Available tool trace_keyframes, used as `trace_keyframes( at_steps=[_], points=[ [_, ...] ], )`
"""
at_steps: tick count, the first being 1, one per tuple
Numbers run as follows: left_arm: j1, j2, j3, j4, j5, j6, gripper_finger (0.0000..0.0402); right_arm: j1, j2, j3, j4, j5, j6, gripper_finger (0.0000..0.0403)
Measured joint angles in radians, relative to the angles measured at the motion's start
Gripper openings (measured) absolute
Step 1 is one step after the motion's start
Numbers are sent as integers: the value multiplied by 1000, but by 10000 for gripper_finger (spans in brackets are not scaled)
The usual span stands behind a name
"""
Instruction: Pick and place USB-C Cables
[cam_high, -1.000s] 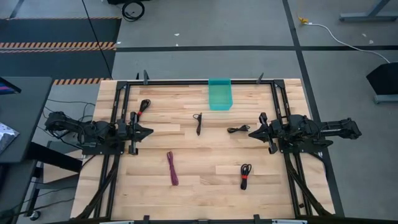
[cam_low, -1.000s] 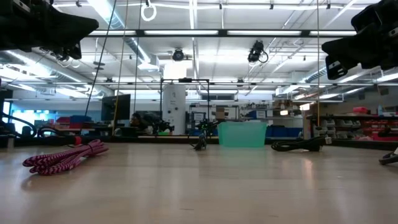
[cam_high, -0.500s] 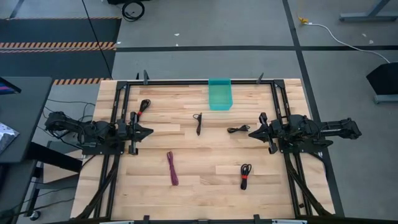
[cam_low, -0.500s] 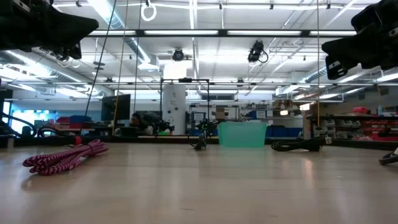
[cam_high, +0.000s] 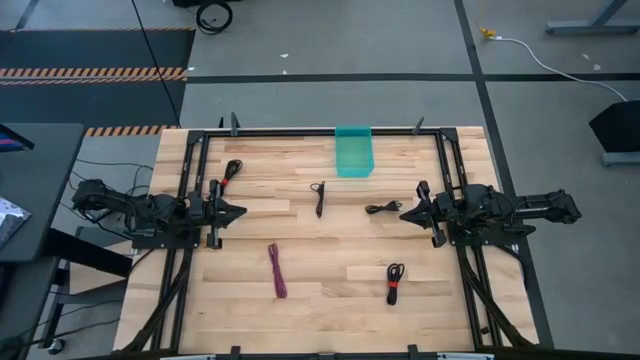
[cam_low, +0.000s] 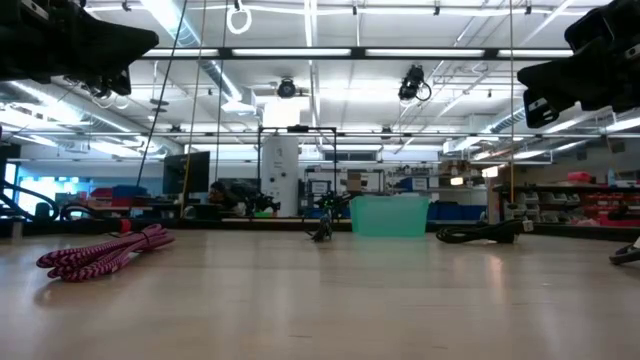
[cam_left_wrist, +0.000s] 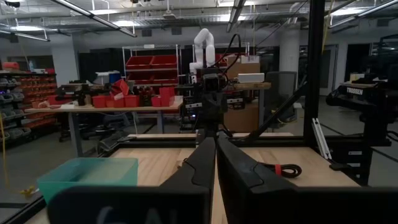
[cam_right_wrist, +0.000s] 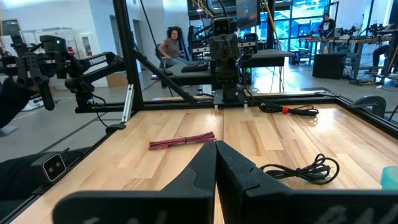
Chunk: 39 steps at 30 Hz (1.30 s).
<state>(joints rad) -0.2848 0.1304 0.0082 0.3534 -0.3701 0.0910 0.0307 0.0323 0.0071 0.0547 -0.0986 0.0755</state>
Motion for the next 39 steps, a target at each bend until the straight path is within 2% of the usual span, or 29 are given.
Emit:
trace_keyframes(
  at_steps=[13, 18, 23, 29, 34, 39],
  points=[
    [0, 0, 0, 1, 0, -4, 25, 0, 0, 0, 1, 1, -20, 12],
    [0, 0, 0, 1, 0, -175, 25, 0, 0, 0, 46, 8, -206, 12],
    [0, 0, 0, 1, 0, -308, 25, 0, 0, 0, 125, 28, -246, 12],
    [0, 0, 0, 1, 0, -437, 25, 0, 0, 0, 326, 21, -56, 12],
    [0, 0, 0, 35, -6, -456, 25, 0, 0, 0, 486, 19, 61, 12],
    [-1, 0, 0, -30, 4, -444, 25, 0, 0, 0, 548, 18, 105, 12]
  ],
)
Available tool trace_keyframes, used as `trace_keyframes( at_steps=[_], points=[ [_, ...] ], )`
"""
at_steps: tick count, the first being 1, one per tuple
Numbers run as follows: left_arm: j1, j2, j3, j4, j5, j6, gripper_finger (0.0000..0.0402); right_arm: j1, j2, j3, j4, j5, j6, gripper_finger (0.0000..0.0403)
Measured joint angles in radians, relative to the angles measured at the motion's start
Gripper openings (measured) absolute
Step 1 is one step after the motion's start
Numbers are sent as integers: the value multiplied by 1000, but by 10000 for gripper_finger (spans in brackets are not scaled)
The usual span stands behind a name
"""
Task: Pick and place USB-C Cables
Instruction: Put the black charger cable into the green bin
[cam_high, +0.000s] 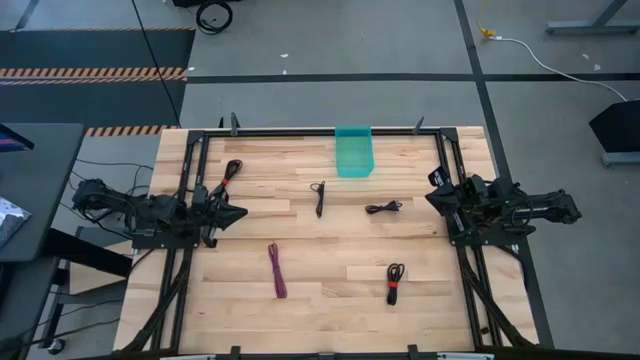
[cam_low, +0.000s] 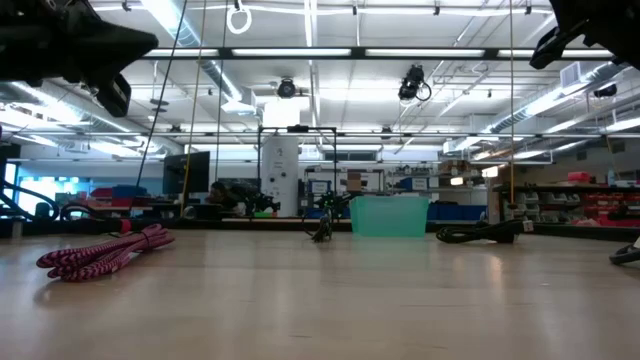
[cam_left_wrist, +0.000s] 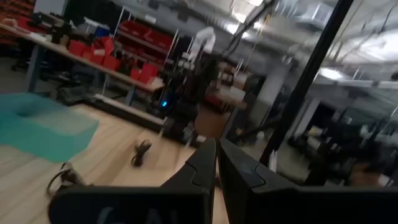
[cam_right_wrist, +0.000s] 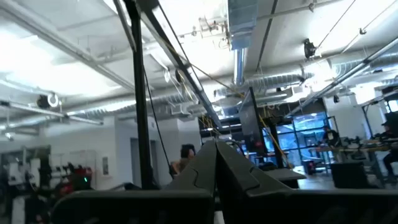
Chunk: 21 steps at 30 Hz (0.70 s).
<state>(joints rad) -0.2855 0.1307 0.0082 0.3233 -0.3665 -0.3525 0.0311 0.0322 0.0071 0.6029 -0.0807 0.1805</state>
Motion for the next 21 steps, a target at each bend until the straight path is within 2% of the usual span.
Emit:
trace_keyframes(
  at_steps=[4, 11, 15, 18, 21],
  points=[
    [1, 0, 0, -62, -67, 46, 25, 0, 0, 0, 2, 0, 36, 12],
    [1, 0, 0, -89, -72, 58, 25, 0, 0, 0, 2, 0, 37, 12],
    [3, 0, 0, -92, -136, 73, 30, 0, 0, 0, 2, 0, 37, 12],
    [3, 2, 26, -182, -163, 75, 61, 0, 0, 0, 3, 0, 36, 12],
    [3, 1, 91, -311, -244, 50, 111, 0, 0, 0, 3, 0, 35, 12]
  ],
)
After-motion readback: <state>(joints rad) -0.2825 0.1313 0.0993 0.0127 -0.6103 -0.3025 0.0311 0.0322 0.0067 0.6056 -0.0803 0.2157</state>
